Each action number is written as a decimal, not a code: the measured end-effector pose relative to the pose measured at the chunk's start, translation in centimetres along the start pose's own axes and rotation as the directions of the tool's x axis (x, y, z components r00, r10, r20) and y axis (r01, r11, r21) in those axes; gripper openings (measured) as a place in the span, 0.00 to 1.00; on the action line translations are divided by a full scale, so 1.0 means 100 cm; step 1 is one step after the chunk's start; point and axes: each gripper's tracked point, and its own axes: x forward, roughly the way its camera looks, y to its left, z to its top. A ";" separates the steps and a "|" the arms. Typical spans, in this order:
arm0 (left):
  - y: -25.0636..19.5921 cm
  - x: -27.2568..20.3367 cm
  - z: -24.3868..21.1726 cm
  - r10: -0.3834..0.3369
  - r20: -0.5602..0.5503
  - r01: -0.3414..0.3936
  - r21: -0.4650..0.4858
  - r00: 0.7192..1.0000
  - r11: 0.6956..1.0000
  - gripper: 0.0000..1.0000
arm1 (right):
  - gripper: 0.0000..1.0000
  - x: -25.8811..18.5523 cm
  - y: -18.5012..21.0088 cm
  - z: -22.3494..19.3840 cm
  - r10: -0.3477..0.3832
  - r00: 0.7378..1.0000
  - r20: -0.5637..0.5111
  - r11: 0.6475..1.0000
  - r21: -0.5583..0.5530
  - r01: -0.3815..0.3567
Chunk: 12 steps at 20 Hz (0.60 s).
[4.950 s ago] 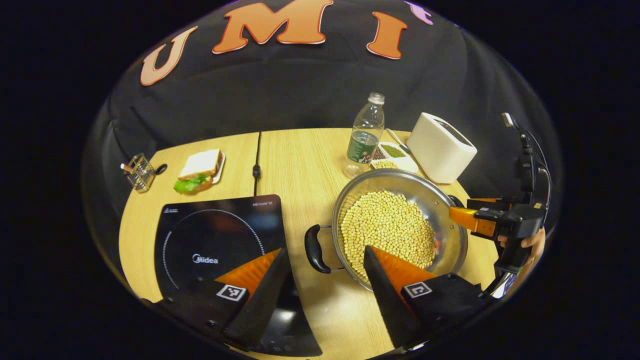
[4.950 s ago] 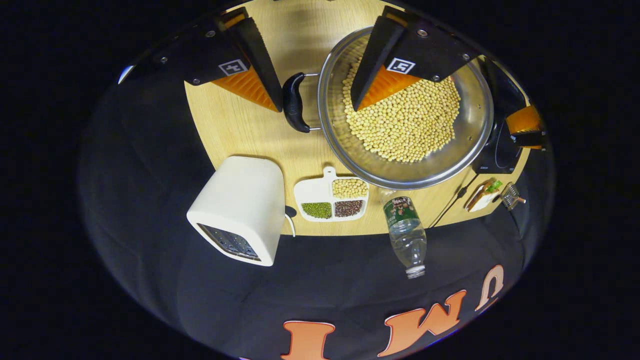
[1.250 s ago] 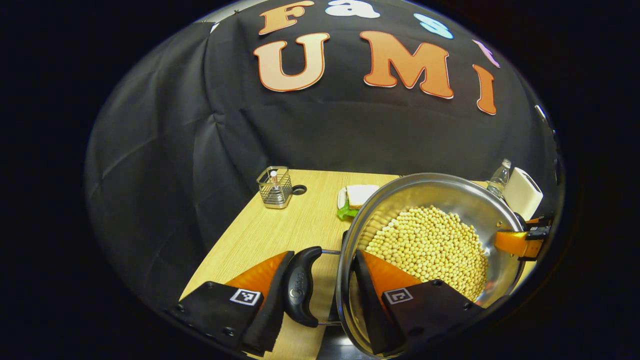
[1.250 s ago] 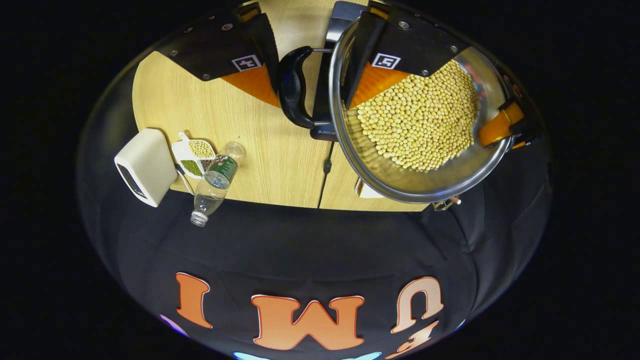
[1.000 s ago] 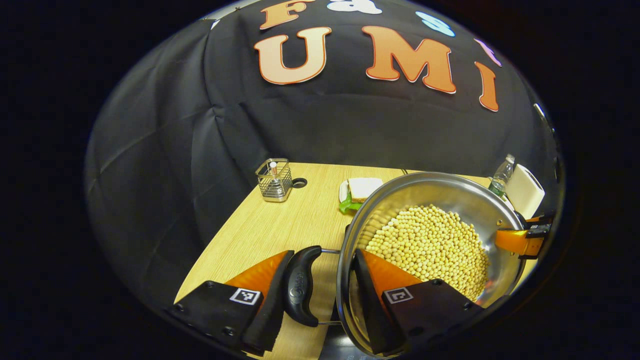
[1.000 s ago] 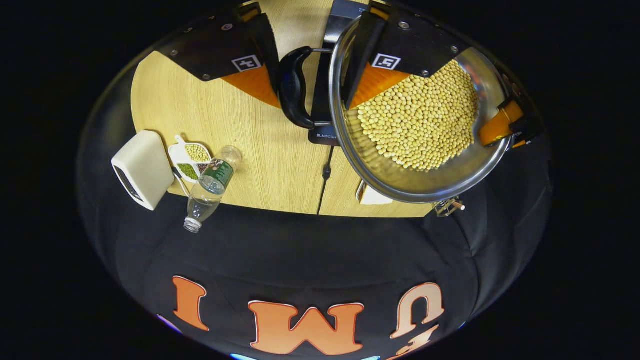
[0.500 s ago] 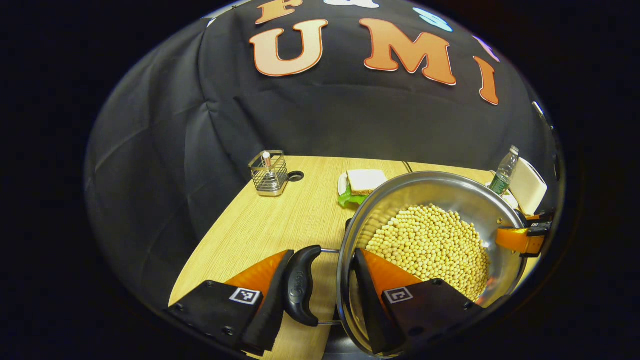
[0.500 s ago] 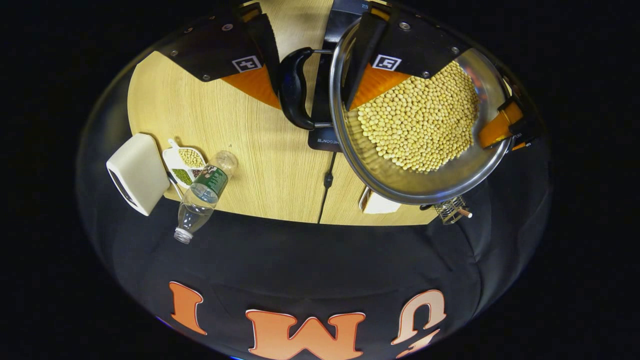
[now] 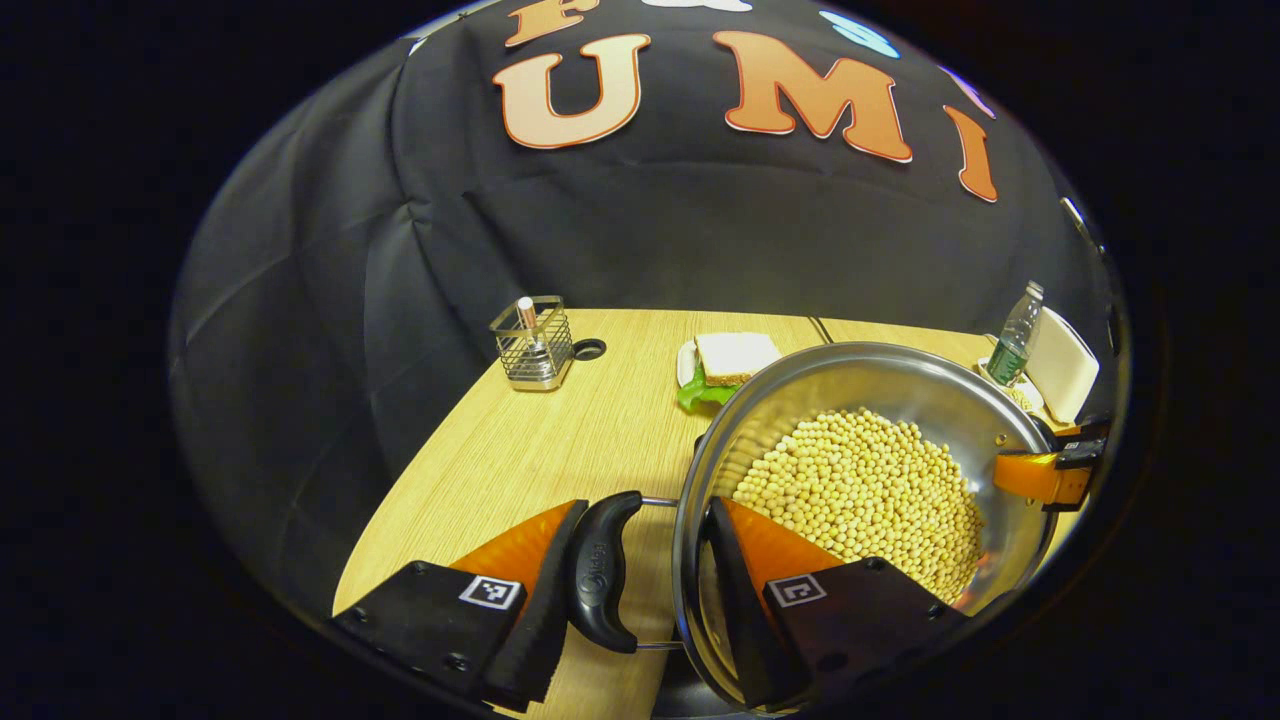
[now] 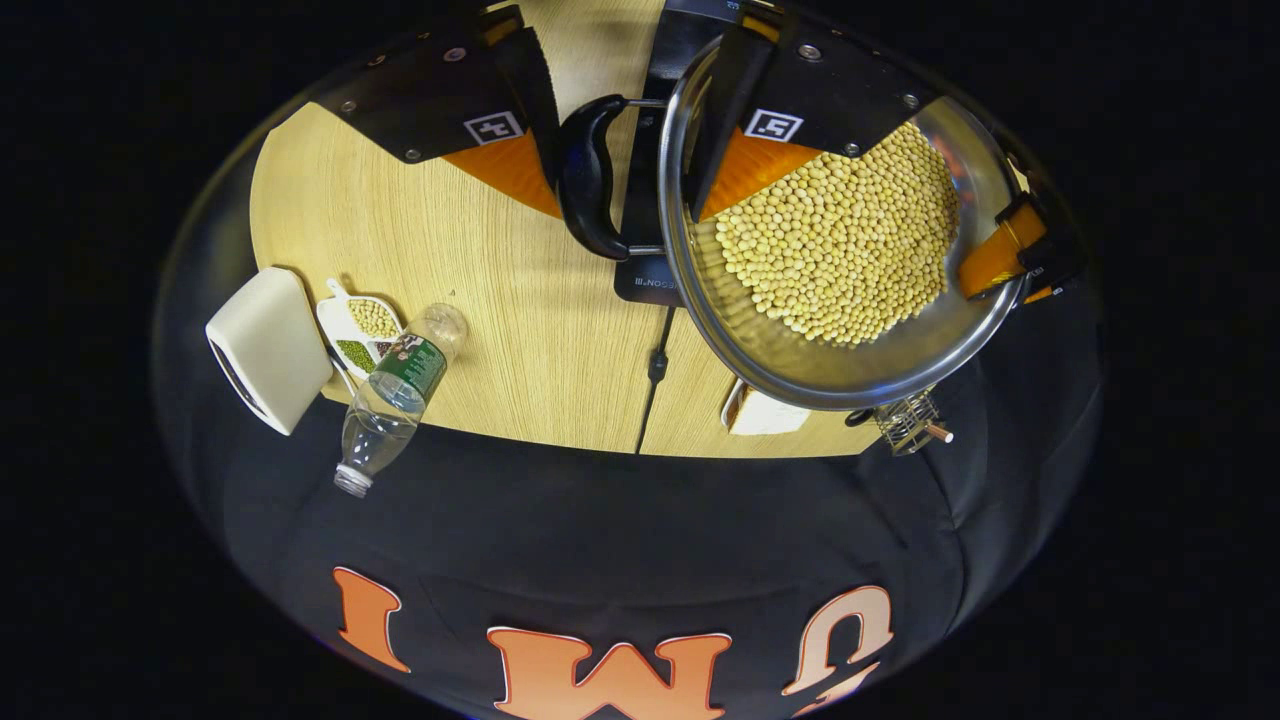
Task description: First push the handle of the pot to place it horizontally, then grasp the pot with both hands and set it on the induction cooktop.
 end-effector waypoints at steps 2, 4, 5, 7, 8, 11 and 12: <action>-0.001 0.002 -0.001 -0.002 -0.010 0.002 0.002 1.000 1.000 0.72 | 0.66 0.000 0.000 0.000 0.003 1.000 -0.007 1.000 0.002 -0.003; -0.002 0.004 -0.001 -0.009 -0.020 0.009 -0.005 1.000 1.000 0.72 | 0.66 0.001 0.001 0.002 0.010 1.000 -0.006 1.000 0.013 -0.010; -0.002 0.007 -0.002 -0.011 -0.025 0.011 -0.004 1.000 1.000 0.72 | 0.66 0.001 0.000 0.004 0.008 1.000 0.001 1.000 0.008 -0.008; 0.000 0.005 -0.001 -0.014 -0.031 0.014 0.002 0.999 1.000 0.75 | 0.66 0.001 -0.001 0.006 0.007 1.000 0.011 1.000 0.001 -0.007; 0.000 0.005 -0.001 -0.018 -0.025 0.018 0.003 1.000 1.000 0.75 | 0.65 0.000 -0.003 0.007 0.009 1.000 0.013 1.000 0.014 -0.010; 0.000 0.007 -0.001 -0.023 -0.008 0.023 0.023 1.000 0.999 0.77 | 0.69 -0.003 -0.002 0.009 -0.004 0.999 0.042 1.000 0.024 0.003; 0.001 0.006 0.001 -0.016 0.005 0.015 0.048 1.000 0.999 0.78 | 0.70 -0.004 -0.002 0.014 -0.010 0.997 0.071 1.000 0.009 0.010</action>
